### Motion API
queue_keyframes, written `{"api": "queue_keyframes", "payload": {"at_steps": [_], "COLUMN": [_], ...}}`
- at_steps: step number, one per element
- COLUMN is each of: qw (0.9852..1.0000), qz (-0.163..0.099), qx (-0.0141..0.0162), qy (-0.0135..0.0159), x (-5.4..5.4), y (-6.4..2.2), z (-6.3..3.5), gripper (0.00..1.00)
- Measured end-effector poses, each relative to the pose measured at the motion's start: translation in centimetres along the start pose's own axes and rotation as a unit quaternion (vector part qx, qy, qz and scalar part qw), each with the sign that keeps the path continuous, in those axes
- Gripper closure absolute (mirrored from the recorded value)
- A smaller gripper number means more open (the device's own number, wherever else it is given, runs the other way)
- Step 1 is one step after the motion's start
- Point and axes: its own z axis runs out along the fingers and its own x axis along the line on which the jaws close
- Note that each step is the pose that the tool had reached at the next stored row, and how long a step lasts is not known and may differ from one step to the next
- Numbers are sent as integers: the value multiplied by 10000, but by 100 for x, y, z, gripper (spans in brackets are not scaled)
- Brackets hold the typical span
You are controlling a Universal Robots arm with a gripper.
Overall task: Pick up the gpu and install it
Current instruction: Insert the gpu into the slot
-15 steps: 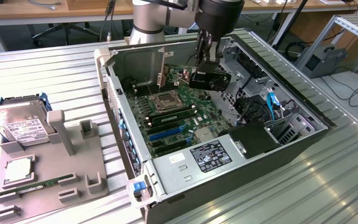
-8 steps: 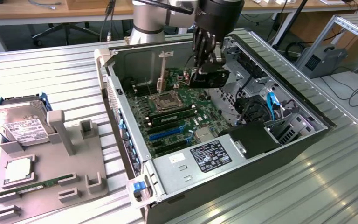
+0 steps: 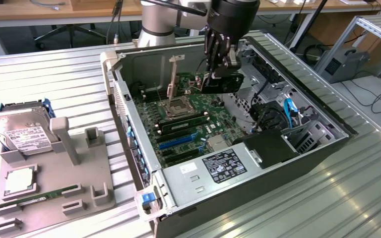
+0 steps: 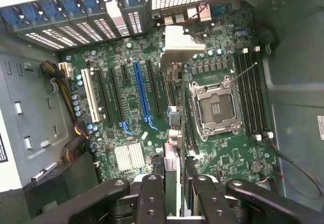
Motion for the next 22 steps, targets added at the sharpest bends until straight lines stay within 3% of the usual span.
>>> {"api": "queue_keyframes", "payload": {"at_steps": [22], "qw": [9994], "qz": [-355], "qx": [-10], "qy": [3], "x": [0], "y": [0], "z": [0], "gripper": [74]}}
